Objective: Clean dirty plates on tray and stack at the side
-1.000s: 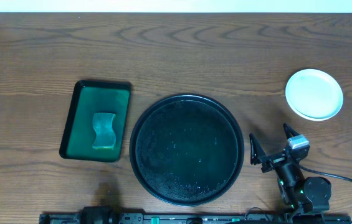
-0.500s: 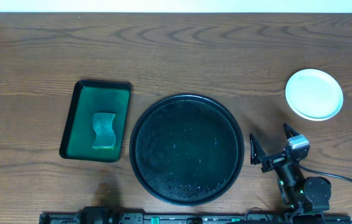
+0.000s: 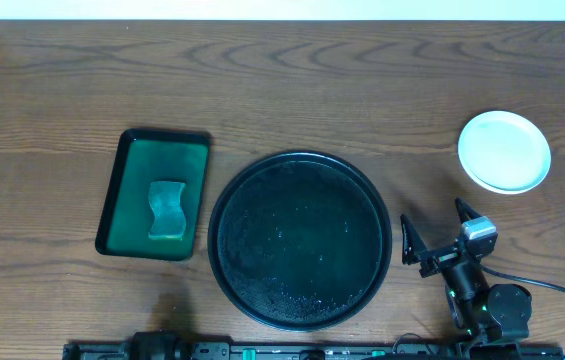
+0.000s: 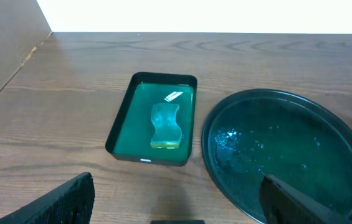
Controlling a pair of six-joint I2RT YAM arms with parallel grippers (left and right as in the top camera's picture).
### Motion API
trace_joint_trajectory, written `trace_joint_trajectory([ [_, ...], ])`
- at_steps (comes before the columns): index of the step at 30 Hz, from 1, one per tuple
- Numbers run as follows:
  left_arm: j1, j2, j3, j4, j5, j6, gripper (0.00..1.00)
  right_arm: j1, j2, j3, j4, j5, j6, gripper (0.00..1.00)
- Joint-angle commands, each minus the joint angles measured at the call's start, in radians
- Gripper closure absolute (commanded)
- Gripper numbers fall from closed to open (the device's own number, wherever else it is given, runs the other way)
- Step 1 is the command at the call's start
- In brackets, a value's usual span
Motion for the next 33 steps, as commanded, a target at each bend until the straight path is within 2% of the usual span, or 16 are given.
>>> trace_joint_trajectory([
  [1,0.002,0.006,-0.001,0.000,0.014,0.013,0.15,0.006,-0.006,-0.002,-0.007,0.013,0.011,0.01],
  [25,0.002,0.006,-0.001,0.004,0.009,0.014,0.15,0.006,-0.006,-0.002,-0.007,0.013,0.012,0.01],
  [28,0.002,0.006,-0.001,0.067,0.009,0.014,0.15,0.006,-0.006,-0.002,-0.007,0.013,0.011,0.01],
  [33,0.002,0.006,-0.018,0.285,0.010,0.018,0.15,0.006,-0.006,-0.002,-0.007,0.013,0.012,0.01],
])
